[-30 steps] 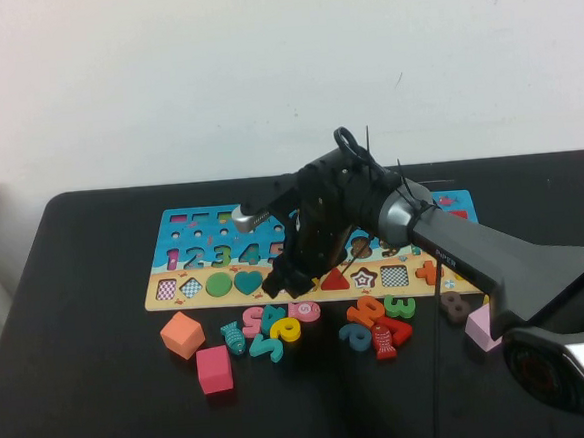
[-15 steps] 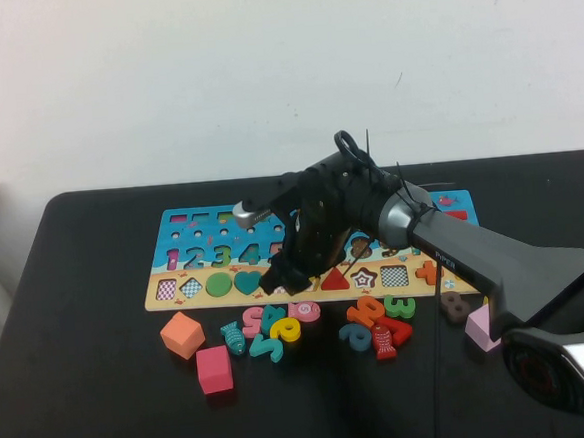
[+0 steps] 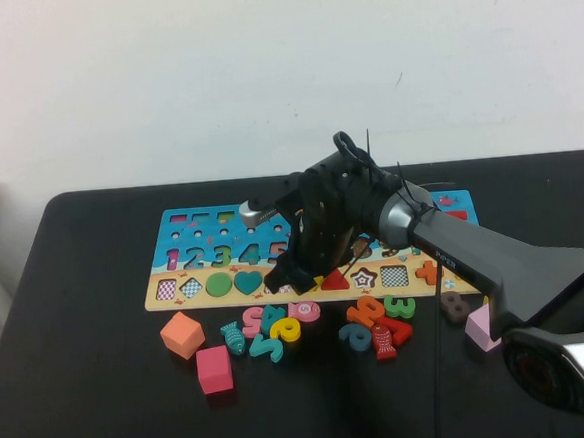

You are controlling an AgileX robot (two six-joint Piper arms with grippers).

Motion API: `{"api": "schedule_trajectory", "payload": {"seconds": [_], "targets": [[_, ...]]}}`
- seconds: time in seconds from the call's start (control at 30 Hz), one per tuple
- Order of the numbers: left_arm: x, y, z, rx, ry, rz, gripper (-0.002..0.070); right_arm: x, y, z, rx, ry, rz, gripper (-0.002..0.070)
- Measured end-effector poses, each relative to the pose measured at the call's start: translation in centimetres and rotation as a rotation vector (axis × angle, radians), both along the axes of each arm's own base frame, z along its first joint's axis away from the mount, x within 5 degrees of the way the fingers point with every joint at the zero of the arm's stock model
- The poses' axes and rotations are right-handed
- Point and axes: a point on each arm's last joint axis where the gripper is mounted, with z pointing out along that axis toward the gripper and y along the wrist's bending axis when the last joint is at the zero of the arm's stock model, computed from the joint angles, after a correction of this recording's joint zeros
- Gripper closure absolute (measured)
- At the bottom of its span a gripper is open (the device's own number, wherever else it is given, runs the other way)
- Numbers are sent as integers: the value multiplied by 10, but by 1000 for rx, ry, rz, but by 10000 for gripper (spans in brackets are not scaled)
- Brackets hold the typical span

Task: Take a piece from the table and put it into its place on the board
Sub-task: Place the "Pentagon" into the hole of the Pentagon

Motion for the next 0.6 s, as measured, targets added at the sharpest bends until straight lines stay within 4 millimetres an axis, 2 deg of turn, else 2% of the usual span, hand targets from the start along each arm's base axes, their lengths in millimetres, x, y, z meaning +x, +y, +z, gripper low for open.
{"api": "schedule_trajectory", "payload": {"seconds": [0.1,0.33,0.6], "targets": [[0,0,0,0,0,0,678,0,0,0,-1,2,-3,274],[0,0,0,-2,0,1,678,0,0,0,0,3,-8,176],[0,0,0,-6,0,0,678,0,0,2,1,2,-9,167]]}}
